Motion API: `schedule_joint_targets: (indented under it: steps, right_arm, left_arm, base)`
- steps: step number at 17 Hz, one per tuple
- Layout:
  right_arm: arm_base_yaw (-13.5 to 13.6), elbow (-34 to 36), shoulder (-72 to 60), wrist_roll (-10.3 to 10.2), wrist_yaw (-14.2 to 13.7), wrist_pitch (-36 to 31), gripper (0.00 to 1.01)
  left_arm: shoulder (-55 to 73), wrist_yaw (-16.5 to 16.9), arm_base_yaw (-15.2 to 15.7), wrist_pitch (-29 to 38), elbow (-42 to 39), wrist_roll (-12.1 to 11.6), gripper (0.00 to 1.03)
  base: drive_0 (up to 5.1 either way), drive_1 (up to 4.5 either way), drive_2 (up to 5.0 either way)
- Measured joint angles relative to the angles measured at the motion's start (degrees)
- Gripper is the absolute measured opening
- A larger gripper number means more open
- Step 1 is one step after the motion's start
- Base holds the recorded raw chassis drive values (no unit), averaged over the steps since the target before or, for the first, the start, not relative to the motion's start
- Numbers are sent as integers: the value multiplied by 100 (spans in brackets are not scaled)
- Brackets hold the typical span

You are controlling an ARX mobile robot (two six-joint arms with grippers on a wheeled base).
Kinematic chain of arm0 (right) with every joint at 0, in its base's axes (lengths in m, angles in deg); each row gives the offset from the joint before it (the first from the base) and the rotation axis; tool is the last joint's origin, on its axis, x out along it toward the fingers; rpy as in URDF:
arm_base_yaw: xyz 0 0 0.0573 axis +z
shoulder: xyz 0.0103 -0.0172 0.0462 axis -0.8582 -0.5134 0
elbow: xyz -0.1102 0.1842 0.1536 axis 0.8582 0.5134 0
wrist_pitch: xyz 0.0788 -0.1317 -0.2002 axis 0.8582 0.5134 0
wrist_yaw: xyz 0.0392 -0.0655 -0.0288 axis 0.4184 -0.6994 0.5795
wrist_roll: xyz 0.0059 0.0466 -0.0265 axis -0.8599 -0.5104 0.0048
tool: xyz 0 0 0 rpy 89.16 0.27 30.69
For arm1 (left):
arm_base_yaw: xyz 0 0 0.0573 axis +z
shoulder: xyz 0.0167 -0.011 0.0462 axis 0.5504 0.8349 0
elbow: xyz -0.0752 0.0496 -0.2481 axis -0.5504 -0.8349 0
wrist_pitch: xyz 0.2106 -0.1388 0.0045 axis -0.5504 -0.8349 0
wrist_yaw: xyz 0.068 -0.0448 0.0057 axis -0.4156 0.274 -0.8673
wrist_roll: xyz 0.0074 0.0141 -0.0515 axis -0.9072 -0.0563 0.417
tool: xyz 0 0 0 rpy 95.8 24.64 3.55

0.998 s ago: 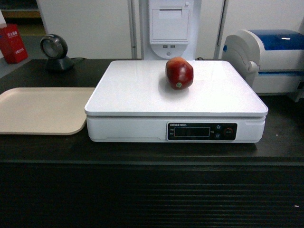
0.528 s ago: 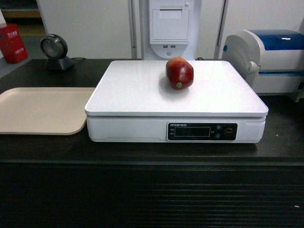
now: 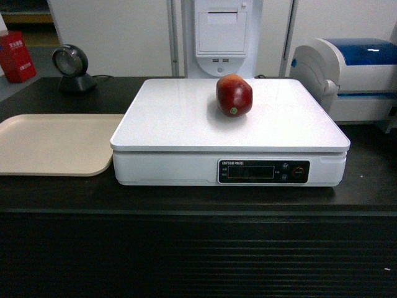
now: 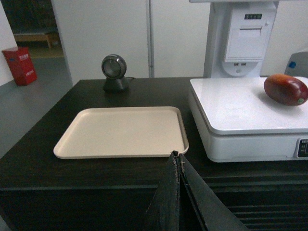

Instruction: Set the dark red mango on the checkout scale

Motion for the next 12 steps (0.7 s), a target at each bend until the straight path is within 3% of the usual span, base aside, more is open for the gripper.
schedule_joint_targets:
  steps: [4, 12]
  right_arm:
    - [0, 0, 0, 0, 0, 2, 98]
    - [0, 0, 0, 0, 0, 0, 98]
  left_arm:
    - [0, -4, 0, 15, 0, 2, 2]
    - [0, -2, 0, 15, 0, 2, 72]
  base:
    - [0, 0, 0]
    - [0, 0, 0]
